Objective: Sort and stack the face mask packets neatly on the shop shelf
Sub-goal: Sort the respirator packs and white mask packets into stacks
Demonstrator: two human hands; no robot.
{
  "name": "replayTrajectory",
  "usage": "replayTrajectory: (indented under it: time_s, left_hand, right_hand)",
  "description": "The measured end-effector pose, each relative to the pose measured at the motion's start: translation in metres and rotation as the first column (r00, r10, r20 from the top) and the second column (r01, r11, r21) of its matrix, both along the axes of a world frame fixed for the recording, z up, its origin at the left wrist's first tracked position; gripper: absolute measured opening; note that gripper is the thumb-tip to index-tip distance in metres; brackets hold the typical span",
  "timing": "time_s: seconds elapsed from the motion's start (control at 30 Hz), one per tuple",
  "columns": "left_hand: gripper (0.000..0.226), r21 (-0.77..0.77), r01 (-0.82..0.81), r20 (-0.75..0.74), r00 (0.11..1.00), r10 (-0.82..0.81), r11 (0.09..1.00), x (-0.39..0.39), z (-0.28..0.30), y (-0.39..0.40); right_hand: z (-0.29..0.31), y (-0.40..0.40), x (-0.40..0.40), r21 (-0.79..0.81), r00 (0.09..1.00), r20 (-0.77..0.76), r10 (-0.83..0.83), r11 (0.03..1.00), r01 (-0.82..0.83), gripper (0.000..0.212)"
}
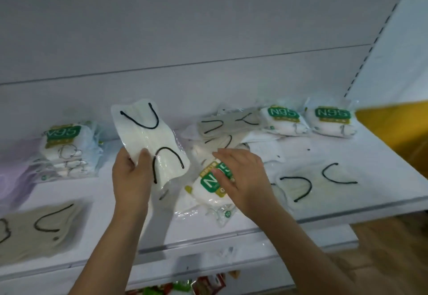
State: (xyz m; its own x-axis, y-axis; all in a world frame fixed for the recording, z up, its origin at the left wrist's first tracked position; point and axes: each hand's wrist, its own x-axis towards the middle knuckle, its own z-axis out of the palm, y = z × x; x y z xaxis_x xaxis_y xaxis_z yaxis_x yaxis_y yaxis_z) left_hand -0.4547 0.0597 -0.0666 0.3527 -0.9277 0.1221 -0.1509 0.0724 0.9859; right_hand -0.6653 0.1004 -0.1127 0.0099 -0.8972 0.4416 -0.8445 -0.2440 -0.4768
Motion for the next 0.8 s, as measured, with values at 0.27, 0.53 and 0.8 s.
replayTrajectory:
  time_s: [0.27,0.53,0.8]
  left_hand:
    - [0.019,0.222,0.418,-0.026,0.905,-0.424,0.881,-0.091,-0.008,0.025]
    - [0.016,0.293,0.533,0.035,0.824,-0.566,0.794,-0.118,-0.006,0.017]
    - [0.038,0.372,0.773,-0.502,0.633,-0.590,0.513,-0.128,0.003,0.027]
  right_hand:
    - [-0.022,0.070,-0.138,0.495,0.758,-0.305,-0.577,0.584,0.643,0.101]
    - [-0.017,0.084,-0.149,0.290,0.732,0.186,-0.656,0.748,0.597,0.032]
    - [0.000,0.047,-0.086,0.110,0.993,0.040,0.112,0.987,-0.116,0.067]
